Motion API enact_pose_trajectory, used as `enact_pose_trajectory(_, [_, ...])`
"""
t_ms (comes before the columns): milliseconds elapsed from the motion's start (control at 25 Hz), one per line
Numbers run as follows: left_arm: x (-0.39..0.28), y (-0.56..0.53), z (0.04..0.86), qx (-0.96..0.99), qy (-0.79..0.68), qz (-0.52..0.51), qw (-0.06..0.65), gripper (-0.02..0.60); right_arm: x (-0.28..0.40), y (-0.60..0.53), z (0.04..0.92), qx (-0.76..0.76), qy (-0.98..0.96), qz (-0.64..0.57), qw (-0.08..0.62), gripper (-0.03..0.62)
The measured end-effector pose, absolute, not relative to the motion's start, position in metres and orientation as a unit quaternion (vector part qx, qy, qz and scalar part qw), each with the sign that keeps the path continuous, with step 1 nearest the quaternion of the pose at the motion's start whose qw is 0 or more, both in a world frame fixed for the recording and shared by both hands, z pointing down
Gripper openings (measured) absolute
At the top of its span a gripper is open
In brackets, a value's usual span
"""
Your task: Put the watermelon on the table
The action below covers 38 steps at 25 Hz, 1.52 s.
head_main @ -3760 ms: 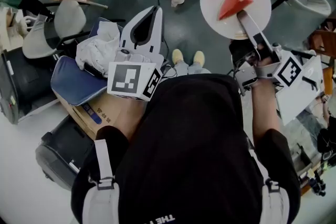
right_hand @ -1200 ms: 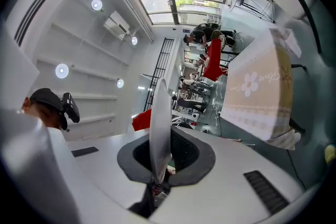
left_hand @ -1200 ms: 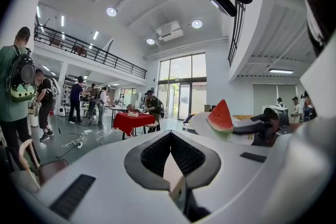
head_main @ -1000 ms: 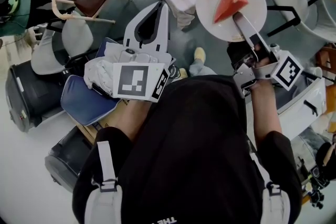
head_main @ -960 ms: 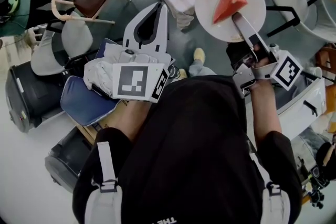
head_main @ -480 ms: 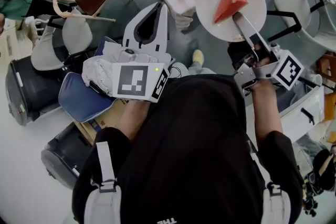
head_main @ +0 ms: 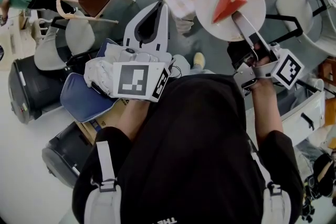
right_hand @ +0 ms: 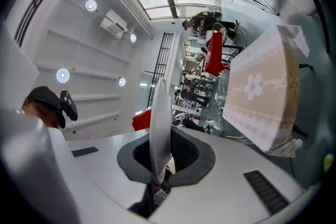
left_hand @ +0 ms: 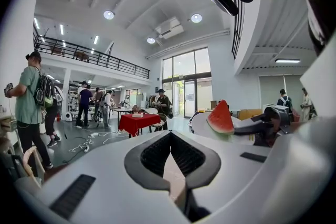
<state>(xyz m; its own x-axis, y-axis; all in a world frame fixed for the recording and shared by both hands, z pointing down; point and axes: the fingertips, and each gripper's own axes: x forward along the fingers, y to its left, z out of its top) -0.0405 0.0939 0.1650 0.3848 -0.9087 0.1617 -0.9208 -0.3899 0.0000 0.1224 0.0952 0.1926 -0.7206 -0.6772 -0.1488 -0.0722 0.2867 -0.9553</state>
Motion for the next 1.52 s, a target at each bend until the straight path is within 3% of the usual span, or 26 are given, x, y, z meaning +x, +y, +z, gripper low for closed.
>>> enact_pose_trajectory(640, [-0.031,0.084,0.169,0.831,-0.547,0.086,0.045,0.011,0.126,0.083,0.194,-0.242,0.750,-0.545,0.285,0.018])
enact_pose_trajectory(1520, [-0.074,0.033,0.180,0.829,-0.551,0.071,0.066,0.011,0.081,0.035,0.201,-0.246,0.744,-0.559,0.271,0.018])
